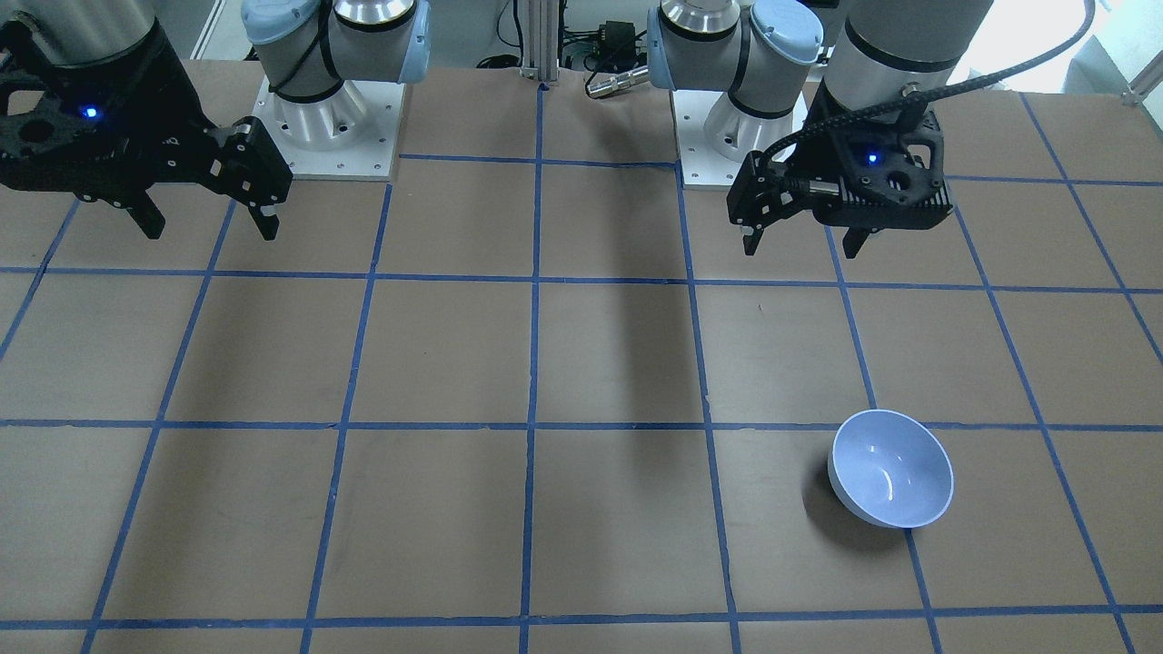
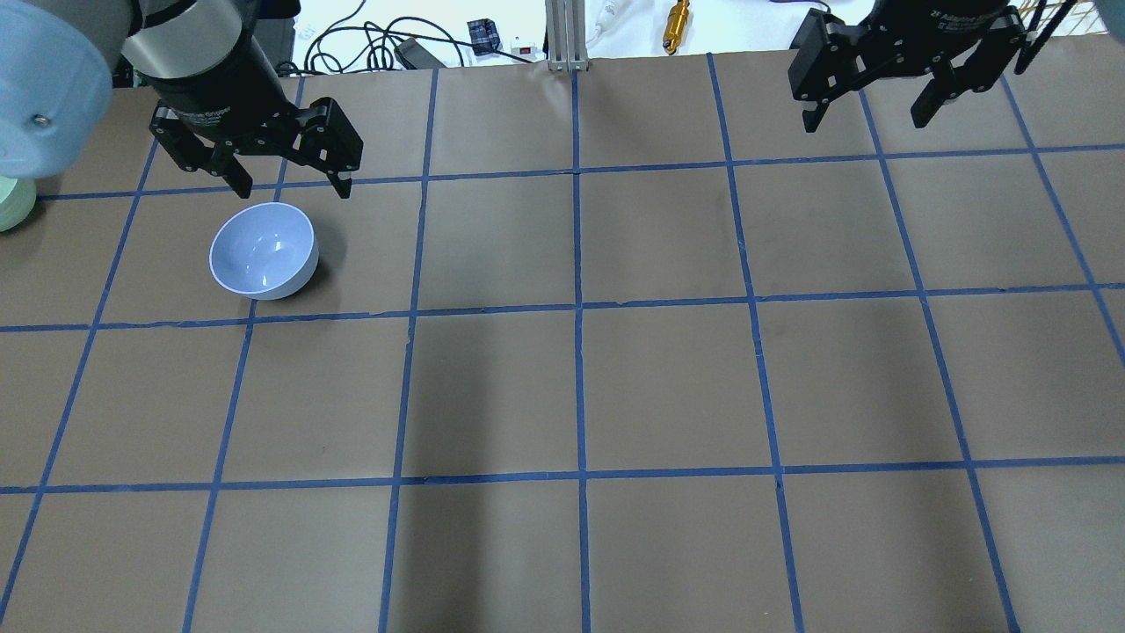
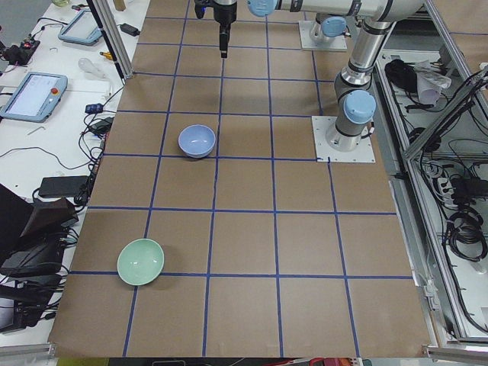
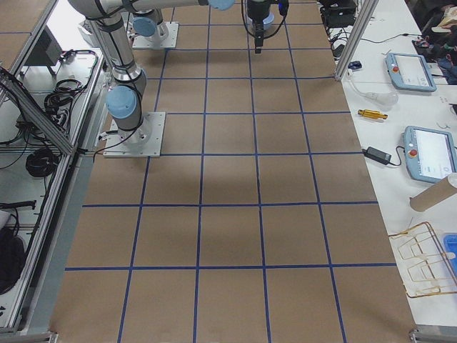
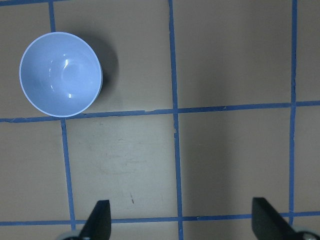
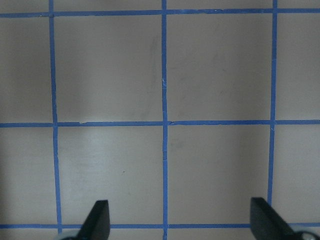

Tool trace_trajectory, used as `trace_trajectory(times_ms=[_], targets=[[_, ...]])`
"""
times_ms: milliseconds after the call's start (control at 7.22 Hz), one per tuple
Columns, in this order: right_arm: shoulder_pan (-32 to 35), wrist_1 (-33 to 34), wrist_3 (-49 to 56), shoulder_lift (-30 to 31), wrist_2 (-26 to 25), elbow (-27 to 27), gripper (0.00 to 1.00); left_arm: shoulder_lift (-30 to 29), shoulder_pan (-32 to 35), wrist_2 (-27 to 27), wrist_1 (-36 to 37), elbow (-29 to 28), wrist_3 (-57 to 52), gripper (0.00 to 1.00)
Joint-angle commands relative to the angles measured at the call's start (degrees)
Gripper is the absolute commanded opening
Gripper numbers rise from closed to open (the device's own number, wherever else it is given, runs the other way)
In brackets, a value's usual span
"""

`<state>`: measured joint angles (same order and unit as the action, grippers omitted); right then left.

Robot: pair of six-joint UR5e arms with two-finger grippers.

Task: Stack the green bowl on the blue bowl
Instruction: 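Move the left gripper away from the blue bowl toward the green bowl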

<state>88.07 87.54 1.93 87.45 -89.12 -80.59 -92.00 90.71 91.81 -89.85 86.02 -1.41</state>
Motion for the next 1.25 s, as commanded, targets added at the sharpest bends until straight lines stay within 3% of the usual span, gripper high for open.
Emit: trace_trajectory(times_ms=[0,692,1108], targets=[[0.00,0.00,0.00,0.00,0.00,0.00,1.00,-0.11,-0.09,-0.41,0.03,-0.06,-0.18,1.00],[0.00,0.00,0.00,-0.08,-0.09,0.00,1.00,-0.90,-1.58,-0.41,0.11,-1.03,-1.13,1.00],[0.00,0.00,0.00,-0.08,-0.09,0.00,1.00,-2.30,-14.54,-0.23,-6.98,-5.41,-24.25,1.00]])
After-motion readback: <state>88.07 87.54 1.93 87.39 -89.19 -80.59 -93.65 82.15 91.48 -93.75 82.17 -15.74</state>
